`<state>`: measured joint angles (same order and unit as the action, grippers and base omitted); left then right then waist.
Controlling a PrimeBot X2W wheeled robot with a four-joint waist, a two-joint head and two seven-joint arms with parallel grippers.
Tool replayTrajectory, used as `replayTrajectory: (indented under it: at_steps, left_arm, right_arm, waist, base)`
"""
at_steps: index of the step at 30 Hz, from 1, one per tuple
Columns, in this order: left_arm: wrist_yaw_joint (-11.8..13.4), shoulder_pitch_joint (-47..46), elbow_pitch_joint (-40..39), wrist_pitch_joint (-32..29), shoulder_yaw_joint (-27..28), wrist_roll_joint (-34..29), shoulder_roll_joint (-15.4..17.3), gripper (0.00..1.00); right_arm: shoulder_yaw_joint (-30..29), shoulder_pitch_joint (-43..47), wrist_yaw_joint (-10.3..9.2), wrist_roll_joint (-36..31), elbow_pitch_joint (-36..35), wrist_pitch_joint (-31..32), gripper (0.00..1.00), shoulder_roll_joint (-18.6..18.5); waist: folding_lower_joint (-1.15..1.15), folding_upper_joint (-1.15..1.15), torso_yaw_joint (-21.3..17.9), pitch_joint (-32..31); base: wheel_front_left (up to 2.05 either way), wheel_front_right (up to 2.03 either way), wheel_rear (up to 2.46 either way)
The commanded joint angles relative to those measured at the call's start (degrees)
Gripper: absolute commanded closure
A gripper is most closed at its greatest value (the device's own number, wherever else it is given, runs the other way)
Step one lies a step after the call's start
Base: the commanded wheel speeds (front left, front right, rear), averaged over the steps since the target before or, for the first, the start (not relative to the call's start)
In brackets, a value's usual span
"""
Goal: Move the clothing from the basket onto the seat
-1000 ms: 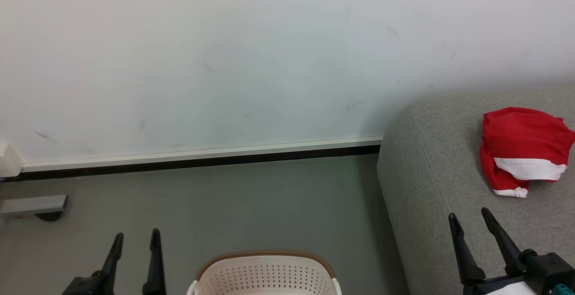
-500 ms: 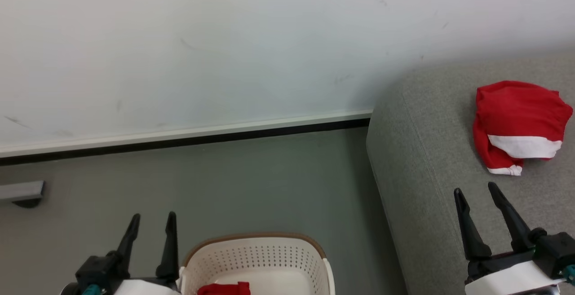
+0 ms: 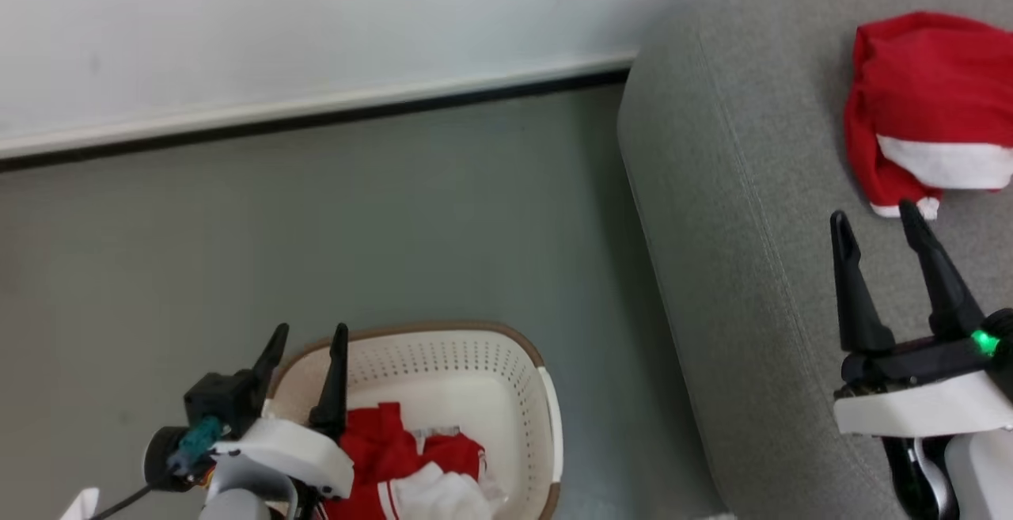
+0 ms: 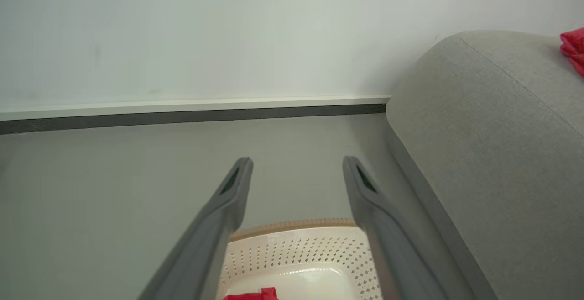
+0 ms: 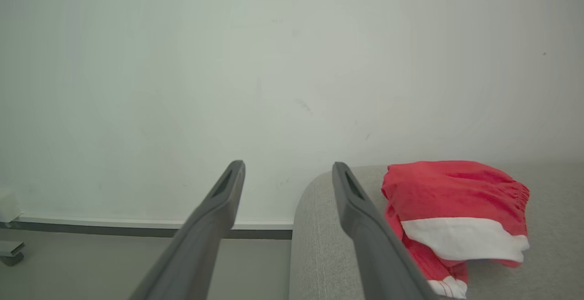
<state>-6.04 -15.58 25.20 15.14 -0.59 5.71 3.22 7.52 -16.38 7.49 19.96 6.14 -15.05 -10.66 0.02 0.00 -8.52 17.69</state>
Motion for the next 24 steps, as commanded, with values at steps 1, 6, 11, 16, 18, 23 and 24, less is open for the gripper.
replayTrajectory:
  at_steps: [1,6,11,16,18,23,24]
  left_arm:
    - [-0.5,-2.6,4.5,0.0,0.0,0.9,0.6,0.00]
    - [-0.8,-6.8,12.6,0.0,-1.8,-0.7,1.3,0.00]
    - [-0.9,-12.2,22.2,0.0,-3.4,-0.6,1.3,0.00]
    - [-1.2,-17.5,32.2,-2.0,-5.6,-1.3,2.0,0.00]
    - [-1.2,-19.8,35.4,-2.6,-6.3,-1.7,2.5,0.00]
    - [-1.3,-24.3,42.4,-5.7,-7.6,-1.6,2.8,0.00]
    - [-1.3,-25.1,43.4,-6.3,-7.8,-1.5,2.9,0.00]
  right_arm:
    - [-0.6,-1.7,0.01,0.5,-1.3,-0.2,0.00,0.6]
    - [-1.4,-3.8,0.01,0.5,-3.0,-0.2,0.00,0.5]
    - [-2.2,-5.8,0.01,0.7,-5.2,-0.2,0.00,0.6]
    - [-2.9,-7.4,0.01,0.9,-7.3,-0.2,0.00,0.9]
    - [-3.0,-8.0,0.01,0.9,-7.9,-0.2,0.00,1.1]
    - [-3.3,-9.6,0.02,0.5,-9.4,-0.1,0.00,1.4]
    - [-3.4,-9.8,0.02,0.5,-9.7,-0.1,0.00,1.5]
  waist:
    - [-0.02,0.00,-2.2,4.5]
    - [-0.02,0.00,-3.1,7.5]
    - [-0.02,0.00,-3.9,11.2]
    - [-0.02,0.00,-4.8,14.9]
    - [-0.02,0.00,-5.4,16.6]
    - [-0.02,0.00,-6.7,20.7]
    - [-0.02,0.00,-6.9,21.5]
  base:
    - [0.00,0.00,0.00]
    - [0.00,0.00,0.00]
    - [0.00,0.00,0.00]
    - [0.00,0.00,0.00]
    - [0.00,0.00,0.00]
    - [0.00,0.00,0.00]
    - [0.00,0.00,0.00]
